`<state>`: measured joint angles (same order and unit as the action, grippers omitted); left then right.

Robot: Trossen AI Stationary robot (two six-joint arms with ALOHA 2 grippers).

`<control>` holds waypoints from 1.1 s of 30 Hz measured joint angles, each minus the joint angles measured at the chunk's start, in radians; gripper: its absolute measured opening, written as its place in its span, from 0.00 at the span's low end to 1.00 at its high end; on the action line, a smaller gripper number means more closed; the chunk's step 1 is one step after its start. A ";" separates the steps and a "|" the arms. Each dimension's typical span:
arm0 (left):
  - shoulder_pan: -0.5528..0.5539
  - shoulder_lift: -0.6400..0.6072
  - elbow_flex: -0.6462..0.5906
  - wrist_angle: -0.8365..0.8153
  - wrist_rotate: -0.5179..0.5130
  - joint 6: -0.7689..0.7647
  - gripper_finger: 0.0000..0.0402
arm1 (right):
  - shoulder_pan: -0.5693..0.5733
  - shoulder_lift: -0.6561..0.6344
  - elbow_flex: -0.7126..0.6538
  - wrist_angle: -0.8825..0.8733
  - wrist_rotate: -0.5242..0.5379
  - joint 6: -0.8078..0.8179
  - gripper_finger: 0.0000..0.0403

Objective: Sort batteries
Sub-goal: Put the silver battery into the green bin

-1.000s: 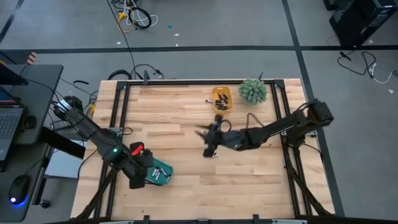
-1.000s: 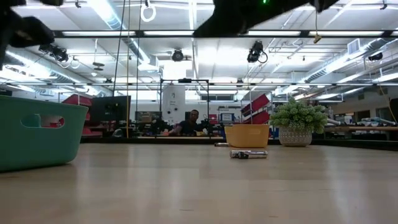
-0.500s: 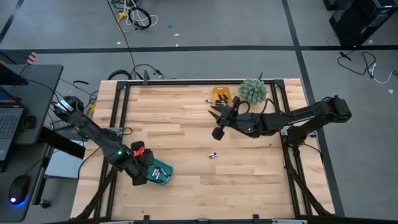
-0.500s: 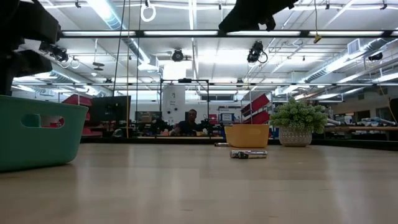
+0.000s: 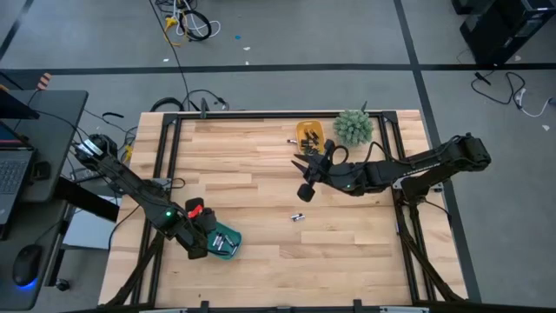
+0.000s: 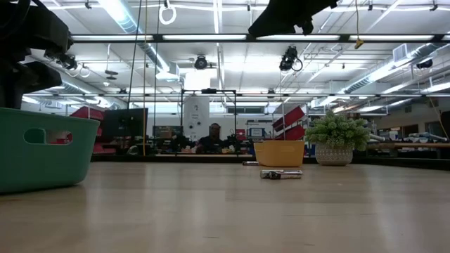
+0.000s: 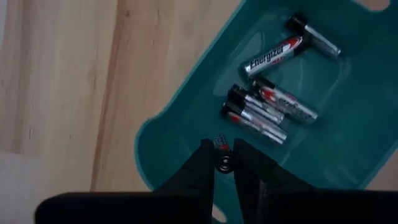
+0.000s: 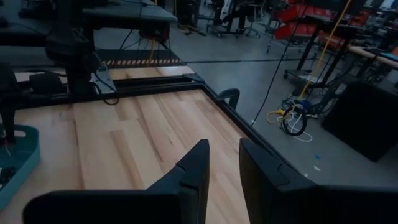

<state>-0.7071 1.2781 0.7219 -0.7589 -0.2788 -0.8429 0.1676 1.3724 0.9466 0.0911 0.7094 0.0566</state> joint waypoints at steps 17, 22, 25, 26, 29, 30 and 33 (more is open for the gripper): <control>0.000 0.000 0.000 0.008 -0.041 -0.009 0.14 | 0.002 0.000 0.000 -0.078 -0.001 0.078 0.18; 0.000 0.000 0.000 0.007 -0.041 -0.034 0.18 | 0.002 0.000 0.000 -0.091 -0.001 0.083 0.17; 0.000 0.000 0.000 0.006 -0.040 -0.051 0.23 | 0.002 0.000 0.000 -0.091 -0.001 0.083 0.16; 0.000 0.000 0.000 0.006 -0.040 -0.052 0.25 | 0.002 0.000 0.000 -0.091 -0.001 0.083 0.16; 0.000 0.000 0.001 0.004 -0.037 -0.042 0.31 | 0.001 0.000 0.000 -0.088 -0.001 0.081 0.16; 0.000 0.000 0.005 0.001 -0.033 -0.026 0.33 | -0.002 0.000 0.000 -0.081 -0.001 0.079 0.16; 0.000 0.000 0.033 0.001 -0.025 0.018 0.35 | -0.021 0.001 0.008 -0.054 -0.004 0.079 0.14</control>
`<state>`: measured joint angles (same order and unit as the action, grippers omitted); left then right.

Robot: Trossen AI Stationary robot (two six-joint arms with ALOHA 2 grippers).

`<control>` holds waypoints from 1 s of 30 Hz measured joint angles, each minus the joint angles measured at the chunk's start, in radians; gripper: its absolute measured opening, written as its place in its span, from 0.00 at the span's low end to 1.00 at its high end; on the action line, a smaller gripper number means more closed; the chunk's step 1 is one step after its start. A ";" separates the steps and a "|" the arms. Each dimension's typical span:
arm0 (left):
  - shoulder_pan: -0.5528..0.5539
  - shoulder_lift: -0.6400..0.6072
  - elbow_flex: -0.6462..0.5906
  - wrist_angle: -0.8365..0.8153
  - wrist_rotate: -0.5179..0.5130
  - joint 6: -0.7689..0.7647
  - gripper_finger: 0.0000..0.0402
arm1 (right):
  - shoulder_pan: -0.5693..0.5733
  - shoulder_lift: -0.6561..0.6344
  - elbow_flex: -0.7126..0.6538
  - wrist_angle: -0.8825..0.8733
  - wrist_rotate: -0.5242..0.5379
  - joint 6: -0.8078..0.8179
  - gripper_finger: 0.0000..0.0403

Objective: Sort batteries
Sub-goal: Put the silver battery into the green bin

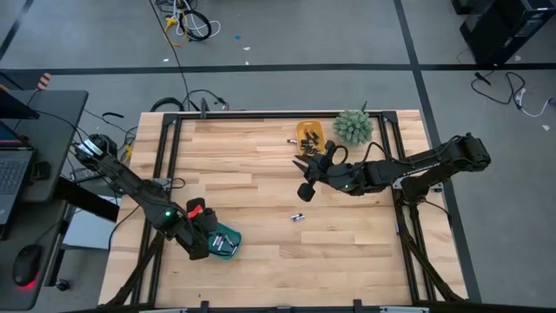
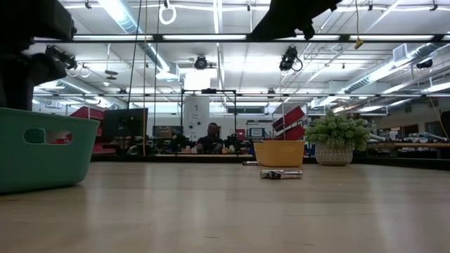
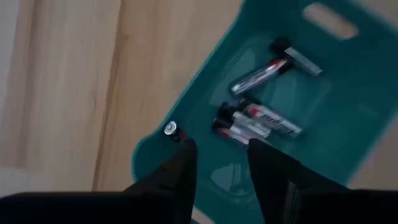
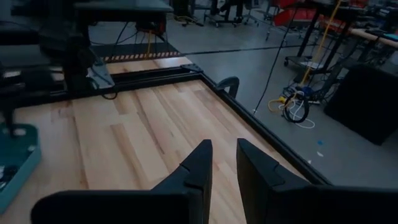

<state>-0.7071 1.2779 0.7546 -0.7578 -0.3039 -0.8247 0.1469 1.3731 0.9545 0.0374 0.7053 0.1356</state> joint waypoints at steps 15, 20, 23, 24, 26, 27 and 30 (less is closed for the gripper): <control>0.000 -0.003 0.145 -0.138 -0.478 0.274 0.35 | -0.235 0.203 0.399 -0.361 -0.262 -0.088 0.00; -0.001 -0.004 0.168 -0.265 -0.607 0.193 0.35 | -0.347 0.349 0.570 -0.539 -0.353 -0.190 0.00; -0.011 -0.008 0.175 -0.387 -0.643 0.079 0.35 | -0.422 0.434 0.647 -0.603 -0.480 -0.222 0.00; -0.015 -0.010 0.175 -0.424 -0.665 0.042 0.35 | -0.443 0.463 0.674 -0.634 -0.505 -0.221 0.00; -0.021 -0.011 0.175 -0.505 -0.721 -0.037 0.35 | -0.479 0.521 0.728 -0.686 -0.520 -0.205 0.00; -0.023 -0.011 0.175 -0.548 -0.752 -0.082 0.35 | -0.493 0.550 0.750 -0.699 -0.519 -0.190 0.00; -0.026 -0.013 0.175 -0.649 -0.846 -0.201 0.35 | -0.526 0.632 0.799 -0.732 -0.518 -0.164 0.01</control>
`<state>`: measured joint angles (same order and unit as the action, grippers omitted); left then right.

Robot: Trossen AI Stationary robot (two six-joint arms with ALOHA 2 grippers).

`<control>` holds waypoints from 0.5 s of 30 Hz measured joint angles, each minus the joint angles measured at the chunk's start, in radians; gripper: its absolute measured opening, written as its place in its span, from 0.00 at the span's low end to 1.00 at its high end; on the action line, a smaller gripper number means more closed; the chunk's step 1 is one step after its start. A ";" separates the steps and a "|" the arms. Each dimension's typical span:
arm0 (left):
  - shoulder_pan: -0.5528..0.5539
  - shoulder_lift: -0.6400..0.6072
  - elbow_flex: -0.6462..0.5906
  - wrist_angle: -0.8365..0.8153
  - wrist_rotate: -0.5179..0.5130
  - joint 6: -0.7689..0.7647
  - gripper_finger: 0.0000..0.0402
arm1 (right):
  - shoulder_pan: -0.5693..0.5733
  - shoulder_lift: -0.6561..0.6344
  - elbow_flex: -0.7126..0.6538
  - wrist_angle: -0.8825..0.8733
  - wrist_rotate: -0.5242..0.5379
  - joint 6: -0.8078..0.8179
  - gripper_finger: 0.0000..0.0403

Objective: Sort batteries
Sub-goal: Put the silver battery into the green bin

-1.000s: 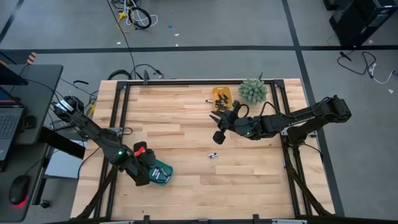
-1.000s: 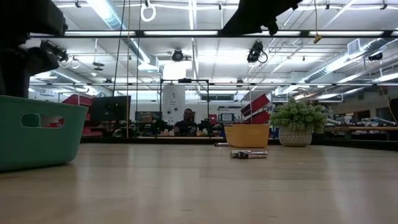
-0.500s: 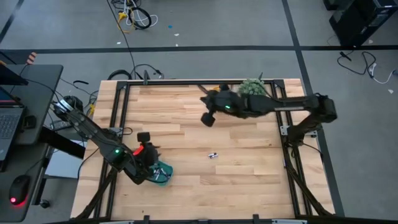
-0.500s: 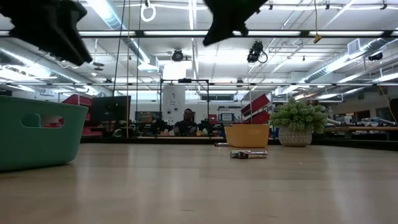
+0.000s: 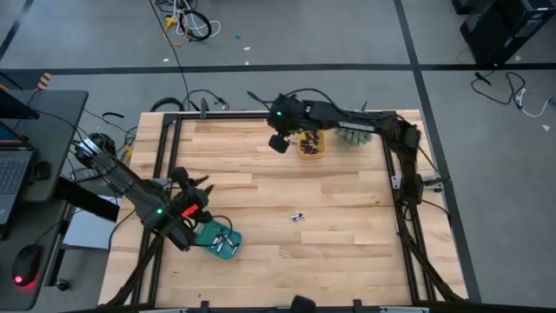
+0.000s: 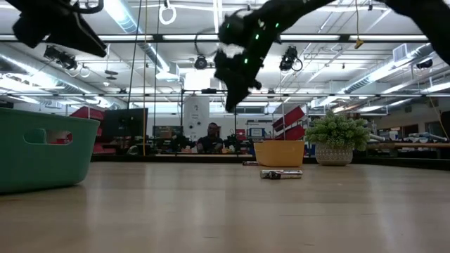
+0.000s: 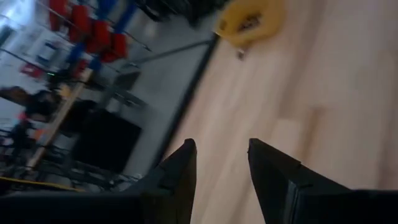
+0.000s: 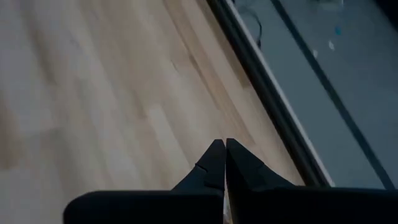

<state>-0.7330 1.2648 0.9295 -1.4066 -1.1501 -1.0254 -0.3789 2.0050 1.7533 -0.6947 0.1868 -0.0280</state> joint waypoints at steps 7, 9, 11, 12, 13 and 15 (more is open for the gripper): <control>0.000 0.000 0.000 -0.050 -0.066 -0.056 0.35 | -0.025 0.114 0.057 -0.125 -0.024 -0.072 0.00; 0.000 0.000 0.000 -0.050 -0.065 -0.056 0.35 | -0.025 0.139 0.057 -0.139 -0.029 -0.096 0.00; 0.000 0.000 0.000 -0.050 -0.066 -0.056 0.35 | -0.024 0.156 0.057 -0.155 -0.032 -0.130 0.00; 0.000 0.000 0.000 -0.050 -0.066 -0.056 0.35 | -0.021 0.159 0.057 -0.165 -0.032 -0.150 0.00; 0.000 0.000 0.000 -0.051 -0.066 -0.057 0.35 | -0.017 0.165 0.057 -0.174 -0.032 -0.168 0.00; 0.000 0.000 0.000 -0.051 -0.069 -0.056 0.35 | -0.015 0.169 0.057 -0.190 -0.032 -0.204 0.00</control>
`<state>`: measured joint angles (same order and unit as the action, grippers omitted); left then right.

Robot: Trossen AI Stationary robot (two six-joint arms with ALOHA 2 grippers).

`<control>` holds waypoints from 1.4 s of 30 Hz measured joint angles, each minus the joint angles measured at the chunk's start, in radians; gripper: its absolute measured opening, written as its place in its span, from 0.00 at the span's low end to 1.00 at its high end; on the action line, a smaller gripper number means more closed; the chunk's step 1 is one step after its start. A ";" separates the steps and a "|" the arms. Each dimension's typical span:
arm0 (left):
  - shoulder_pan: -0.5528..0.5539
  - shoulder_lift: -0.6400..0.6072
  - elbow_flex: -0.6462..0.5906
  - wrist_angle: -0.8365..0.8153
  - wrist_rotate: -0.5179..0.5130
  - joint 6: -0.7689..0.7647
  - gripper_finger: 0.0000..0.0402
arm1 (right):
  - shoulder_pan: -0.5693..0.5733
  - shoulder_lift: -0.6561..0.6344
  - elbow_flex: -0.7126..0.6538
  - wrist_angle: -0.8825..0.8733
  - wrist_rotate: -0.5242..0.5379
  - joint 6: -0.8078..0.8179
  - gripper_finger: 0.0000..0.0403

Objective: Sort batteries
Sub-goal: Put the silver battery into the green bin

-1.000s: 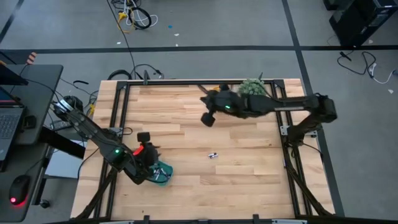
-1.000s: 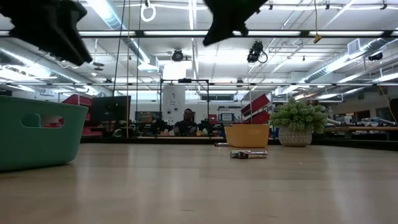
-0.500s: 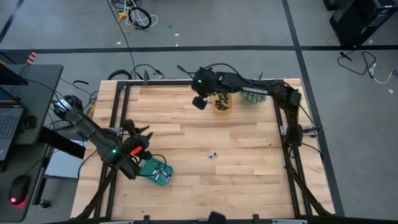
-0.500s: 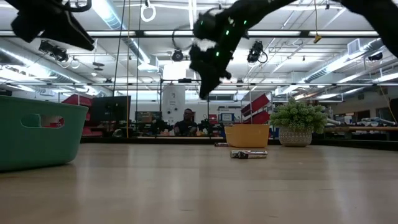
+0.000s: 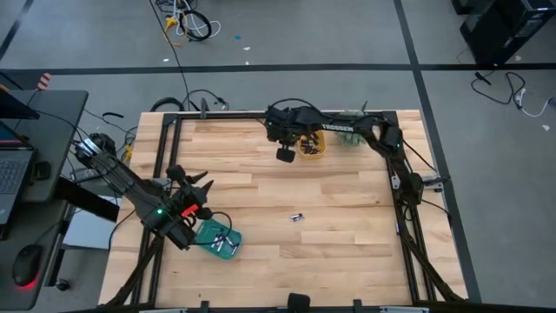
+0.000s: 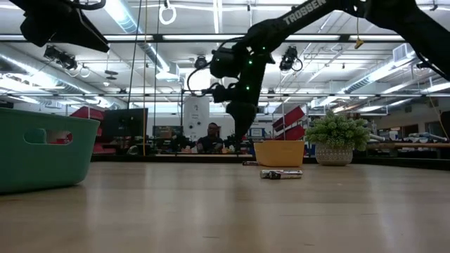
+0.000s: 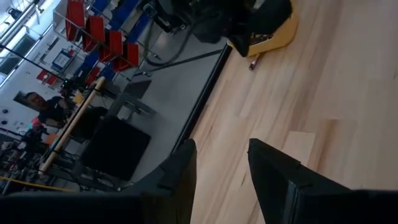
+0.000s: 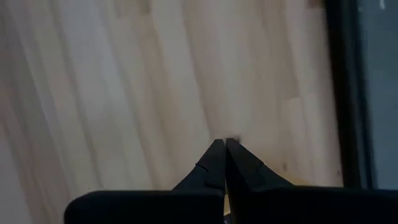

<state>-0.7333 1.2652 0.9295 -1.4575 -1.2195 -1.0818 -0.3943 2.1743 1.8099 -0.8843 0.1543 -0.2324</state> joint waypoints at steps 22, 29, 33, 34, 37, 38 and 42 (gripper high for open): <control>0.000 0.001 0.000 0.024 -0.078 -0.001 0.35 | -0.077 0.070 -0.016 0.011 -0.049 -0.059 0.00; 0.001 0.000 0.000 0.032 -0.082 -0.001 0.35 | -0.094 0.105 -0.016 0.024 -0.055 -0.063 0.00; 0.005 0.000 0.000 0.033 -0.092 0.000 0.35 | -0.093 0.116 -0.015 0.019 -0.085 -0.066 0.00; 0.008 0.000 0.000 0.033 -0.095 0.000 0.35 | -0.093 0.118 -0.015 0.019 -0.086 -0.066 0.00; 0.014 0.000 0.000 0.033 -0.098 0.000 0.35 | -0.086 0.117 -0.015 0.016 -0.085 -0.061 0.00; 0.018 0.000 0.000 0.033 -0.100 0.000 0.35 | -0.083 0.116 -0.015 0.015 -0.080 -0.059 0.00; 0.025 0.000 0.000 0.037 -0.111 0.001 0.35 | -0.066 0.109 -0.004 -0.001 -0.003 -0.010 0.00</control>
<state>-0.7084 1.2655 0.9291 -1.4203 -1.3302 -1.0809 -0.4603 2.2833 1.8060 -0.8851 0.1518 -0.2426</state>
